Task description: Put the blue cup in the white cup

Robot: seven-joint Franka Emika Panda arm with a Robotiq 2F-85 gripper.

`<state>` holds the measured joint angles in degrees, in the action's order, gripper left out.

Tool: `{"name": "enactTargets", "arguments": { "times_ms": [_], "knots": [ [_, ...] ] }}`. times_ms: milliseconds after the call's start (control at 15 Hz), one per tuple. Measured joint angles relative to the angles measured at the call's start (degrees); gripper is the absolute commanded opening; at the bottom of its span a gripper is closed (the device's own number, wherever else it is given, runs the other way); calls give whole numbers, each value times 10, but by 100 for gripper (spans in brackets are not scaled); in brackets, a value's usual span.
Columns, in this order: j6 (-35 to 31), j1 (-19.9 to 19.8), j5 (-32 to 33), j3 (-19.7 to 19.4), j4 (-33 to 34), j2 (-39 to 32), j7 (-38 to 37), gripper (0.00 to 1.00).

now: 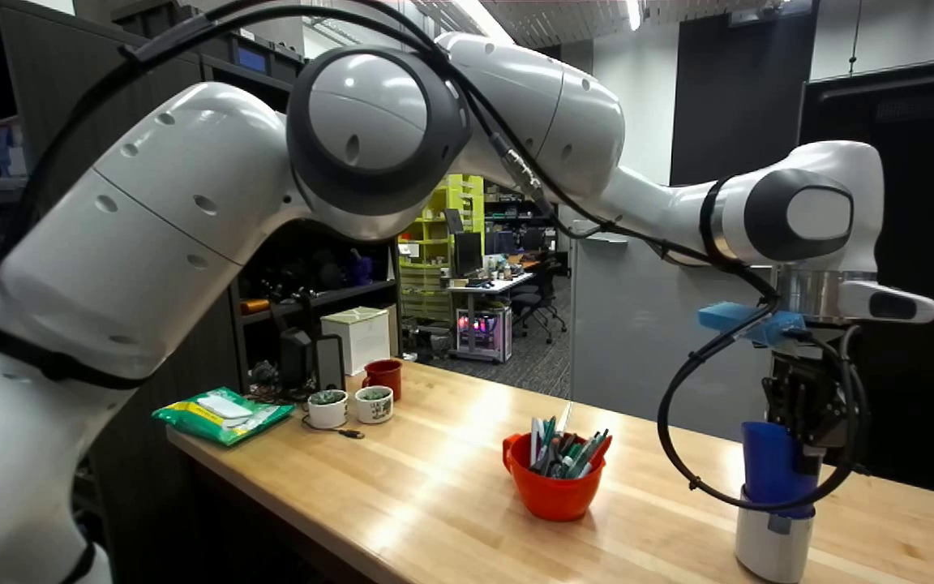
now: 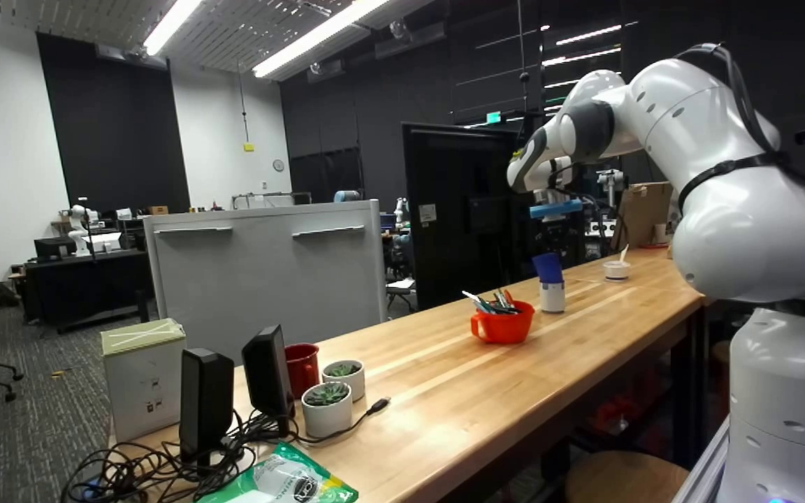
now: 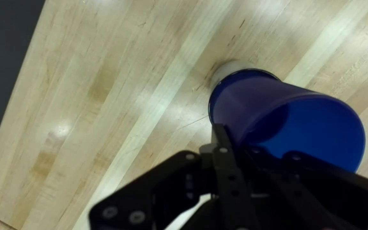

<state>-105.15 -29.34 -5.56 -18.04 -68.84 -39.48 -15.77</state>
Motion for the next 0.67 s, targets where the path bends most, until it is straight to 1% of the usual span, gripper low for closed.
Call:
{"name": "enactTargets", "arguments": {
  "times_ms": [267, 667],
  "knots": [
    [-18, -6, -18, 2, -2, -4, 15, 1],
    [-29, -8, -20, 3, -2, -5, 22, 1]
  ]
}}
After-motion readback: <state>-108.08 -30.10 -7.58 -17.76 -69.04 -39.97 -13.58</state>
